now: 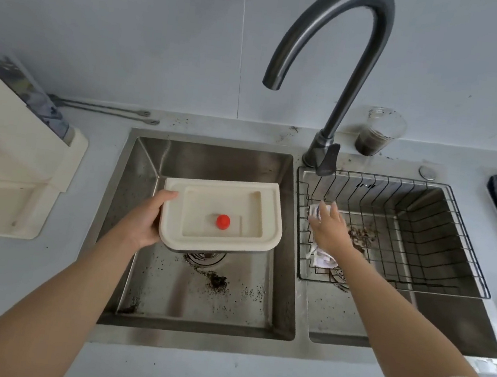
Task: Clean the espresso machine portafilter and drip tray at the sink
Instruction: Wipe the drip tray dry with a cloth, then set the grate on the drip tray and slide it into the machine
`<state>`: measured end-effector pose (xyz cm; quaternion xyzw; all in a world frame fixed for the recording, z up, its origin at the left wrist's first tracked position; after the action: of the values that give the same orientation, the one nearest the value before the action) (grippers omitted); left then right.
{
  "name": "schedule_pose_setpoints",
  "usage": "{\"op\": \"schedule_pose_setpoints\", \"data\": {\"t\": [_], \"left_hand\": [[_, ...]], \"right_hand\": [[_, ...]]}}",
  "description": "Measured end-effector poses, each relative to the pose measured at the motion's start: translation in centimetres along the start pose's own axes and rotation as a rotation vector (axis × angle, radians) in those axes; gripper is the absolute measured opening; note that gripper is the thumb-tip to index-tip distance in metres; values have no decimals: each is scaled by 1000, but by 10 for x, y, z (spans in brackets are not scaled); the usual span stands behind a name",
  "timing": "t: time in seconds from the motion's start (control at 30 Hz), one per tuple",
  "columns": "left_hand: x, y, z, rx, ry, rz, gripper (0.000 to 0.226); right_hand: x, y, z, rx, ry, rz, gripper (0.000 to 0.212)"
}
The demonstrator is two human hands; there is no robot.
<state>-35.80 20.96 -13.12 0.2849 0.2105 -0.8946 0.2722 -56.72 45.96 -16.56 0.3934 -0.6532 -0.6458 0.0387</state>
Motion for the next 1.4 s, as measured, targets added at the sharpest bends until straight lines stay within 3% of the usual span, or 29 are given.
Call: {"op": "schedule_pose_setpoints", "data": {"t": [0.1, 0.2, 0.3, 0.43, 0.8, 1.07, 1.4], "left_hand": [[-8, -2, 3, -8, -6, -11, 26], [-18, -1, 5, -46, -36, 3, 25], [-32, 9, 7, -74, -81, 22, 27], [-55, 30, 10, -107, -111, 96, 28], [-108, 131, 1, 38, -130, 135, 25], [-131, 245, -34, 420, -18, 48, 33], [-175, 366, -52, 775, -112, 232, 37]], "right_hand": [[-17, 23, -36, 522, -6, 145, 48], [-31, 38, -76, 1129, -23, 20, 54], [-40, 46, -106, 1375, 17, -89, 51], [-55, 50, -140, 1356, 132, -76, 36], [-93, -2, -238, 1260, 41, -37, 37], [-138, -71, -329, 1166, -110, 91, 30], [-180, -130, -448, 1085, -142, 126, 27]]}}
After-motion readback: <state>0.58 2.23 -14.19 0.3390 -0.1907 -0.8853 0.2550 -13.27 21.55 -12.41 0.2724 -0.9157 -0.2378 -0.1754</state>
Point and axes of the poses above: each hand's wrist, its own x-axis towards the middle knuckle, its own y-axis out of the back of the hand, z = x × y, the point moved 2 cm from there along x, towards the middle knuckle, and after that the axes turned 4 degrees about x, right-handed, at the moved point
